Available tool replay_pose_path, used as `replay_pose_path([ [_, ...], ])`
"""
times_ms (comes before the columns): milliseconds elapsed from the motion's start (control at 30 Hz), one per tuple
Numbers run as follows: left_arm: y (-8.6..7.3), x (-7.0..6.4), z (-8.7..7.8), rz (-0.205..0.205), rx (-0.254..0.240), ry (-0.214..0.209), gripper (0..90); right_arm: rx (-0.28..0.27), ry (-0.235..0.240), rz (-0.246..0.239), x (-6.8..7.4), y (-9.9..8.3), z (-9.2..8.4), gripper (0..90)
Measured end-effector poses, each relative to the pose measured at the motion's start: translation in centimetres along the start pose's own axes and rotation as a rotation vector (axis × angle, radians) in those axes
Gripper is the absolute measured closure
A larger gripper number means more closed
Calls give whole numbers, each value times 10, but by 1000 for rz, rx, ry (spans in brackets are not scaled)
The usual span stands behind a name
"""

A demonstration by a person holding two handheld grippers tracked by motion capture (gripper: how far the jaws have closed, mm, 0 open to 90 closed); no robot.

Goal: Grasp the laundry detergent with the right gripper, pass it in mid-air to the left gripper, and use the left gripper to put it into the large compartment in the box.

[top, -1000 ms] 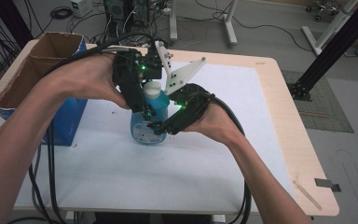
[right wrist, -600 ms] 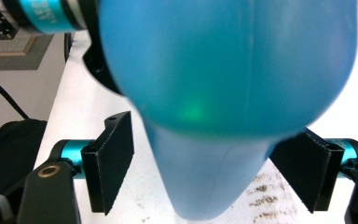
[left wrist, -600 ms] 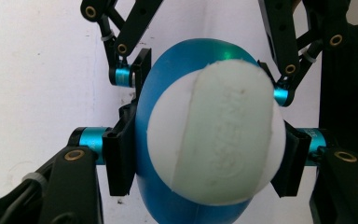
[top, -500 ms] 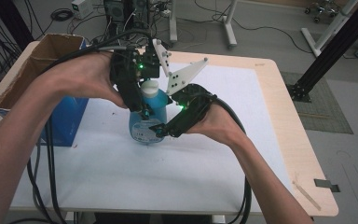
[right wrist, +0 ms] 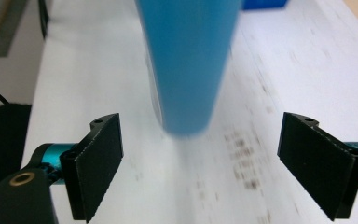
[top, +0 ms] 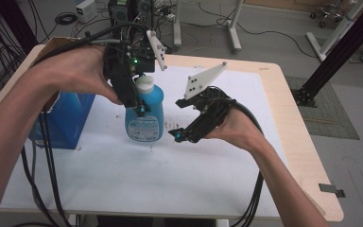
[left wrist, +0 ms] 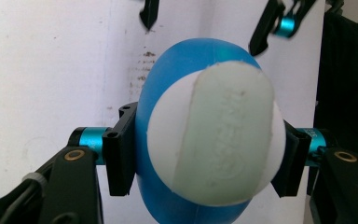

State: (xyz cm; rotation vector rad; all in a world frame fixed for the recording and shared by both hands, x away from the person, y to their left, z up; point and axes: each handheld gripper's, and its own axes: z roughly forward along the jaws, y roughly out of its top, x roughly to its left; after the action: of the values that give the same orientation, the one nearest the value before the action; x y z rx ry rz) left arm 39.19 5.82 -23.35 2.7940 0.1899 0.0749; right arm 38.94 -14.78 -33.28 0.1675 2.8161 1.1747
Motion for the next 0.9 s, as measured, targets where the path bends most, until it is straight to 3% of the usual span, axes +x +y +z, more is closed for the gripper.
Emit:
replay_pose_path([
  [133,-5,4,-17,-25,9,5,374,66,-46,23,2,-14,-15,135],
  [233,-9,8,-31,-47,17,12,373,147,-114,45,2,-27,-26,135],
  [400,-15,16,-64,-101,31,42,374,256,-184,123,-1,-49,-52,135],
  [567,-21,22,-100,-165,54,91,374,307,-256,213,-5,-68,-83,135],
  [667,-23,24,-117,-174,51,125,374,338,-305,247,-7,-76,-97,136],
  [767,-26,27,-132,-197,75,138,374,346,-318,265,-8,-81,-105,136],
  [900,-33,32,-153,-222,54,168,374,336,-325,283,-8,-85,-110,135],
])
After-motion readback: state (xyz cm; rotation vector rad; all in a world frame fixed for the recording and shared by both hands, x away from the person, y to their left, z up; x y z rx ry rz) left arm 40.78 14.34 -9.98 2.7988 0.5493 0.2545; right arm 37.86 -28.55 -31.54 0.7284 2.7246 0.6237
